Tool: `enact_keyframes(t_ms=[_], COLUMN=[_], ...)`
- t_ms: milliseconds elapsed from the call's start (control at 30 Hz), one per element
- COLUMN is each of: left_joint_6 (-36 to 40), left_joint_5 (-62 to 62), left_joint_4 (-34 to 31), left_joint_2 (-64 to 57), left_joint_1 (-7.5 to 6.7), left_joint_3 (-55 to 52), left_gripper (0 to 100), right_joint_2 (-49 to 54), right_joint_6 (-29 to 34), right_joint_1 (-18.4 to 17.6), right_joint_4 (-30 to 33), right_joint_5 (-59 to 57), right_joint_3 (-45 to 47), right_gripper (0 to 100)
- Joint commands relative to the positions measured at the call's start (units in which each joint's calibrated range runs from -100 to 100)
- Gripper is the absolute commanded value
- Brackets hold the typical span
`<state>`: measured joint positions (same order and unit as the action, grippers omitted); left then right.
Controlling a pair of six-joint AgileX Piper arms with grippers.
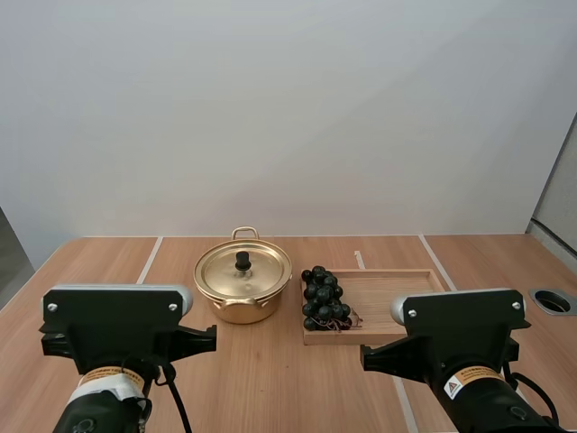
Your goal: Open the pot, put the grape inside, and close it
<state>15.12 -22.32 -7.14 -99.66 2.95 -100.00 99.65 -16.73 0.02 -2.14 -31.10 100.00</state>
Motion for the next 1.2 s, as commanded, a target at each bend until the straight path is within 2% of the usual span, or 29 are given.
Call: enact_keyframes(t_ms=[0, 100, 300, 500, 800, 1167], left_joint_6=[0.0, 0.0, 0.0, 0.0, -0.9, -12.0], left_joint_5=[9.5, 16.0, 15.7, 4.5, -14.1, -41.1], left_joint_4=[0.8, 0.8, 0.8, 0.8, 1.0, 3.9], left_joint_2=[-0.3, -0.3, -0.3, 0.3, 12.6, 29.9], left_joint_1=[-0.04, -0.04, -0.04, -0.04, -0.04, -0.04], left_joint_3=[0.0, 0.9, 7.8, 17.9, 36.4, 57.0], left_gripper=[0, 0, 0, 0, 0, 0], right_joint_2=[0.4, 0.4, 0.4, -4.0, -18.5, -34.7], right_joint_6=[0.1, 0.1, 0.0, 0.0, 0.0, -0.3], right_joint_1=[0.2, 0.2, 0.2, 0.2, 0.2, 0.2], right_joint_4=[0.4, 0.4, 0.4, 0.4, 0.4, 0.4], right_joint_5=[4.9, 8.2, 8.6, 5.8, -7.5, -31.7], right_joint_3=[0.0, 0.0, -8.1, -19.6, -35.7, -56.0], right_gripper=[0, 0, 0, 0, 0, 0])
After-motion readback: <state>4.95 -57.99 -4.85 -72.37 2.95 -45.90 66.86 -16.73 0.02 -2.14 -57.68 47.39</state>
